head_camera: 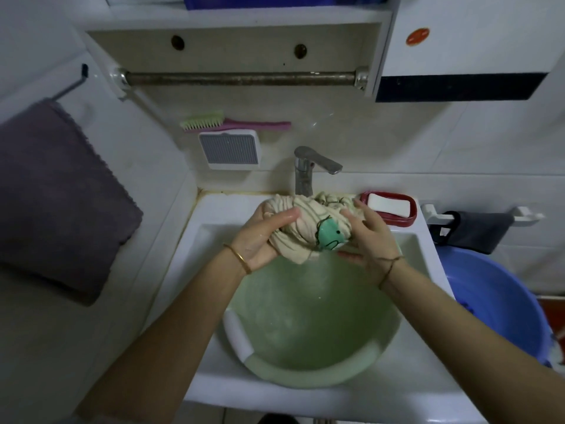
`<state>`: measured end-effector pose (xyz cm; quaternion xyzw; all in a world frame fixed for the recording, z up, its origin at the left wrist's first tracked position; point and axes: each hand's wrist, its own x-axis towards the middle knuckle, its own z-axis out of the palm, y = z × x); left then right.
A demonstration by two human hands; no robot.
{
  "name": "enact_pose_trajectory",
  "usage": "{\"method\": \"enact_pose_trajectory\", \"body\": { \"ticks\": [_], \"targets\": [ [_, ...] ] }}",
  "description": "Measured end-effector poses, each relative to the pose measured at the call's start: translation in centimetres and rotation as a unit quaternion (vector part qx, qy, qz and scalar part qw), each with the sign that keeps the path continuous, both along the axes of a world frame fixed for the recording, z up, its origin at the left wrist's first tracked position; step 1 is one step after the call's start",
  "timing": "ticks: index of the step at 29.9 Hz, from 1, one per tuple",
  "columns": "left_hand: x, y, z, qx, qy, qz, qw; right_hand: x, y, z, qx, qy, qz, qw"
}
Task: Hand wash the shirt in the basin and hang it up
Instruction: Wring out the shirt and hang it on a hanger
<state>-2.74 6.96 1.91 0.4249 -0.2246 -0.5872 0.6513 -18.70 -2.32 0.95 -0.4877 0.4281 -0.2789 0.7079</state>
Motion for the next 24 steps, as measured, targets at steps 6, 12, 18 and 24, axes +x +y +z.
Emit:
{"method": "enact_pose_trajectory", "body": {
  "ticks": [6, 12, 18, 24],
  "targets": [
    [-0.8, 0.8, 2.5, -0.010, -0.465, -0.009, 0.885, -0.9, -1.2, -0.2, 0.254, -0.080, 0.183, 0.946],
    [-2.1, 0.8, 3.1, -0.102, -0.467, -0.086, 0.874, 0.4, 0.9, -1.6, 0.285, -0.206, 0.283, 0.892],
    [-3.0, 1.2, 2.1, -0.117, -0.247, -0.024, 0.962, 2.5, 3.0, -1.6, 0.304, -0.358, 0.200, 0.860],
    [-2.7, 1.5, 1.4, -0.103, -0.332, 0.068, 0.935, 3.0, 3.0, 0.0, 0.334, -0.329, 0.144, 0.872]
  ]
}}
